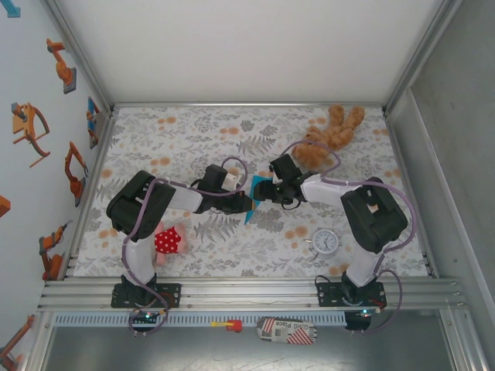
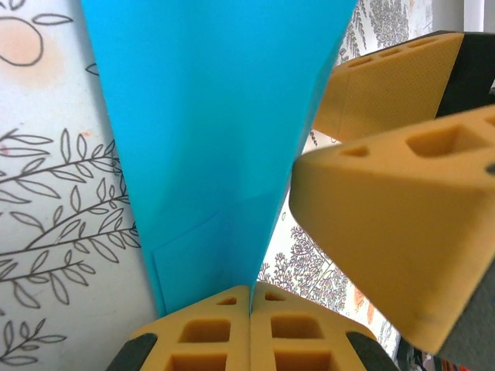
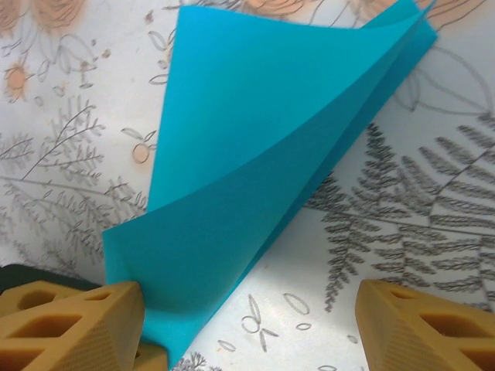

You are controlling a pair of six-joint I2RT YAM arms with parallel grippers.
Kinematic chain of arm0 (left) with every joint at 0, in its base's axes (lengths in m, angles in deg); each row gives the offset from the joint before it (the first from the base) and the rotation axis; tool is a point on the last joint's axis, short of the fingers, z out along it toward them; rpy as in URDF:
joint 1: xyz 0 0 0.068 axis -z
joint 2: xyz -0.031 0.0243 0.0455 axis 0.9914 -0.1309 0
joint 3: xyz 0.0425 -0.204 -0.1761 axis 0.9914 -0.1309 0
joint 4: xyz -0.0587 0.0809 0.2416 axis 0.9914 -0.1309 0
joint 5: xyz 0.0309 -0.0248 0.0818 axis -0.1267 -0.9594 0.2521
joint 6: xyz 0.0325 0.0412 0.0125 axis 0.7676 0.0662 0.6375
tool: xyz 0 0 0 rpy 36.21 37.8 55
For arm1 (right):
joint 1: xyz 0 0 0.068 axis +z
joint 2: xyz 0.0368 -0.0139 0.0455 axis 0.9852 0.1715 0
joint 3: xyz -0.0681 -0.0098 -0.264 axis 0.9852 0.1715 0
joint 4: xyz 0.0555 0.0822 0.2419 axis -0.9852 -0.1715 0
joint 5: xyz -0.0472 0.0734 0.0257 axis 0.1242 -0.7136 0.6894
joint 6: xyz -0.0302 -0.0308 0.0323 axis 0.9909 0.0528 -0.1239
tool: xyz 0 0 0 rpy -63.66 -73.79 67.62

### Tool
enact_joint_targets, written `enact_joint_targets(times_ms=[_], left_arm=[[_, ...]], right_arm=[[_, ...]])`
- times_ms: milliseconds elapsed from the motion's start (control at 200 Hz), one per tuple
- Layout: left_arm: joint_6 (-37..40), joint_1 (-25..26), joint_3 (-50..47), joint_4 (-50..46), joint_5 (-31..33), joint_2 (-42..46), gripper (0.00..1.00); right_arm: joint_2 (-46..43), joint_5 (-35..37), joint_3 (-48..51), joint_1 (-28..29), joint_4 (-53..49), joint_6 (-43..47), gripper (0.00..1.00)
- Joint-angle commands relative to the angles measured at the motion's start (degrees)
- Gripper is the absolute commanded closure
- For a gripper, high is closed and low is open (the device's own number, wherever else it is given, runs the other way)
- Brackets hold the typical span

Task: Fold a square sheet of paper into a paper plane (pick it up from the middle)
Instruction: Fold the wing for the fifth time at the center of the table.

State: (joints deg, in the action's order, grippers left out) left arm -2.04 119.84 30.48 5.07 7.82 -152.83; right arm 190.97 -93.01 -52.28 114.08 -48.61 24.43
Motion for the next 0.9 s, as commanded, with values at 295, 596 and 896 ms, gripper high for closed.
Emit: enact_joint_targets(times_ms=[295, 596, 896], left_arm=[[-0.62, -0.89, -3.43, 1.34, 1.71, -3.61, 0.98], [-1.36, -1.17, -3.33, 1.96, 0.95, -3.95, 0.99], [-1.45, -1.23, -2.98, 1.66, 0.89, -4.16, 0.97]], right_arm=[[-0.51, -3.2, 3.14, -2.31, 3.92, -0.53, 0.38], [4.98, 0.36, -1.87, -1.92, -3.6, -0.62, 0.45], [11.07, 3.47, -7.79, -0.45, -10.49, -2.02, 0.42]])
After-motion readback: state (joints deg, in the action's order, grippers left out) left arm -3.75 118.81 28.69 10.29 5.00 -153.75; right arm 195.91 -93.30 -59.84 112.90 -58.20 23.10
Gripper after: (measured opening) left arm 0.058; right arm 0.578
